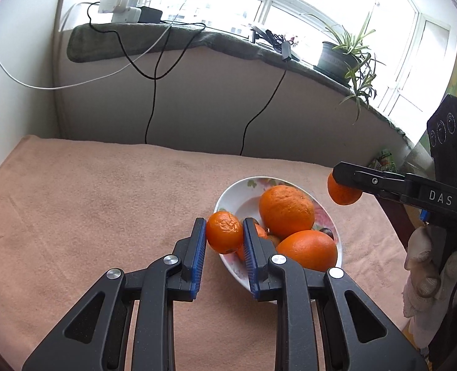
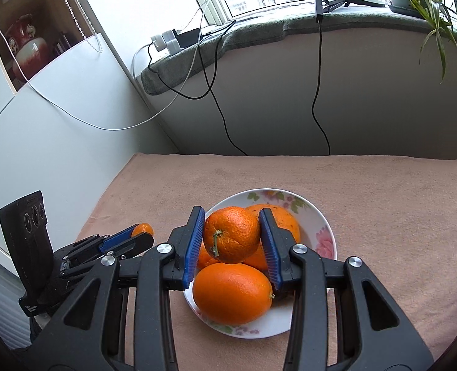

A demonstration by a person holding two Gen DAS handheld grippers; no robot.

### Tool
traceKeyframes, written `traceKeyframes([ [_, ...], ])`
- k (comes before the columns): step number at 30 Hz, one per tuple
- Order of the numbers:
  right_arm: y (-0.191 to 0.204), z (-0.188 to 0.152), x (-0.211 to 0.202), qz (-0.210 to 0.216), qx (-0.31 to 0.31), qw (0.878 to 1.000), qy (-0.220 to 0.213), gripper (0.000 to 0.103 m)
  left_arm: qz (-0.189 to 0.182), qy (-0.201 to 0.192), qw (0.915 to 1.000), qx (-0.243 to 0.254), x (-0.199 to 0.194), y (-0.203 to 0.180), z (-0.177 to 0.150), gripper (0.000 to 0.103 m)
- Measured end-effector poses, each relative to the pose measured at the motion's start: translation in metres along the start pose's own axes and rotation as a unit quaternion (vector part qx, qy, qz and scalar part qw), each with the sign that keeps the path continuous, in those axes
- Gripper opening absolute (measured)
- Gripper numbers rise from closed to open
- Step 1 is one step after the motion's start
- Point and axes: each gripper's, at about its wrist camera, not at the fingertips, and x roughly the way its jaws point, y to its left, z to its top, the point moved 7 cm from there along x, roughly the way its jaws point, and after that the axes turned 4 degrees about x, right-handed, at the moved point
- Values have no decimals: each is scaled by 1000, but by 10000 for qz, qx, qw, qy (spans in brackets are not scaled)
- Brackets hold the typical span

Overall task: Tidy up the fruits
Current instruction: 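Lift both tangerines and carry them over the floral plate, then lower both tangerines onto the plate and open both tools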

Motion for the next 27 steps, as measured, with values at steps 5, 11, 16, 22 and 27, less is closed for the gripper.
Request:
traceKeyframes([
  [5,-15,-9,-8,-99,43,9999,-12,38,-48,16,10000,63,8,-8,4,22],
  [11,-34,-16,-7,-173,199,9996,37,38,-68,59,9998,181,17,-19,9,22],
  [16,-42,-21,-3,-197,236,9995,92,38,-75,81,9996,257,22,-25,12,22],
  [22,-42,-24,3,-219,171,9995,152,38,-76,120,9994,313,28,-30,14,22],
  [27,-46,-26,5,-242,188,9994,176,38,-119,151,9991,383,31,-37,14,22],
])
